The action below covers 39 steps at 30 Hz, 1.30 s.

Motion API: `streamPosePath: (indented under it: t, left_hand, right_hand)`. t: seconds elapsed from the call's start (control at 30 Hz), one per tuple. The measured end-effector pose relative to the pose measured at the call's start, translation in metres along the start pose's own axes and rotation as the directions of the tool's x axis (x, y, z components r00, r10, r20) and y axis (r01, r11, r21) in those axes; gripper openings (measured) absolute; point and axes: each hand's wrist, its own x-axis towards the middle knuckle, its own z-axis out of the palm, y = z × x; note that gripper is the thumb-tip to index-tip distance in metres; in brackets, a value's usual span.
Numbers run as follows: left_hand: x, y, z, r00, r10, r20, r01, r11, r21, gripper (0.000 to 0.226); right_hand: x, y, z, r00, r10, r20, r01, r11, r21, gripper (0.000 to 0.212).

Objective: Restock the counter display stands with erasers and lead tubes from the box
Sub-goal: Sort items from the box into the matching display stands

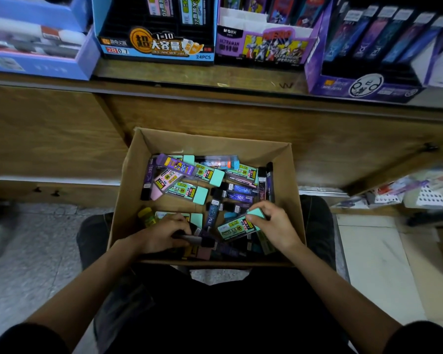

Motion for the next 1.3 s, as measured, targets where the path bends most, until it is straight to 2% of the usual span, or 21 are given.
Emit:
streamPosePath:
  t: [0.17, 0.3, 0.4, 0.6, 0.7, 0.77, 0.87, 1.03, 1.13, 1.2, 1.3]
  left_hand:
    - [0.006, 0.006, 0.005, 0.988, -0.149, 0.031, 0.150, 0.986, -0.072, 0.020]
    - [0.009, 0.006, 0.002, 0.984, -0.145, 0.105, 0.124, 0.975, 0.186, 0.039]
    - [0.008, 0.004, 0.004, 0.979, -0.158, 0.126, 0.128, 0.967, 0.220, 0.037]
    - [0.004, 0.010, -0.003, 0.993, -0.108, 0.036, 0.107, 0.994, 0.035, 0.017]
    - [0.000, 0.014, -0.007, 0.991, -0.124, -0.050, 0.120, 0.990, -0.075, 0.021]
    - [0.000, 0.020, -0.011, 0.979, -0.146, -0.141, 0.118, 0.975, -0.186, 0.024]
    - [0.005, 0.032, -0.016, 0.919, -0.189, -0.346, 0.074, 0.945, -0.319, 0.021]
    - [0.021, 0.065, -0.025, 0.845, -0.297, -0.445, -0.003, 0.829, -0.559, 0.019]
    - [0.030, 0.086, -0.026, 0.821, -0.376, -0.430, -0.039, 0.713, -0.700, 0.022]
    - [0.034, 0.098, -0.026, 0.797, -0.414, -0.439, -0.060, 0.669, -0.740, 0.033]
    - [0.038, 0.112, -0.029, 0.782, -0.467, -0.413, -0.099, 0.562, -0.821, 0.032]
  right_hand:
    - [0.003, 0.002, -0.002, 1.000, 0.026, 0.017, -0.027, 0.999, 0.035, 0.015]
    - [0.003, 0.004, -0.005, 0.999, 0.050, 0.002, -0.050, 0.995, 0.089, 0.019]
    - [0.002, 0.006, -0.007, 0.998, 0.057, -0.007, -0.056, 0.992, 0.115, 0.016]
    - [0.004, -0.002, -0.012, 0.997, 0.014, -0.070, -0.005, 0.992, 0.126, 0.010]
    - [0.006, -0.016, -0.019, 0.991, -0.023, -0.128, 0.043, 0.986, 0.158, 0.010]
    - [0.007, -0.030, -0.025, 0.988, -0.060, -0.144, 0.087, 0.977, 0.195, 0.009]
    - [0.007, -0.054, -0.032, 0.983, -0.109, -0.149, 0.141, 0.964, 0.223, 0.005]
    - [0.009, -0.086, -0.029, 0.981, -0.162, -0.110, 0.181, 0.963, 0.201, 0.006]
    - [0.010, -0.098, -0.024, 0.978, -0.193, -0.080, 0.205, 0.963, 0.176, 0.006]
    - [0.010, -0.104, -0.023, 0.975, -0.210, -0.079, 0.221, 0.959, 0.175, 0.007]
    - [0.012, -0.112, -0.024, 0.973, -0.208, -0.097, 0.222, 0.959, 0.174, 0.008]
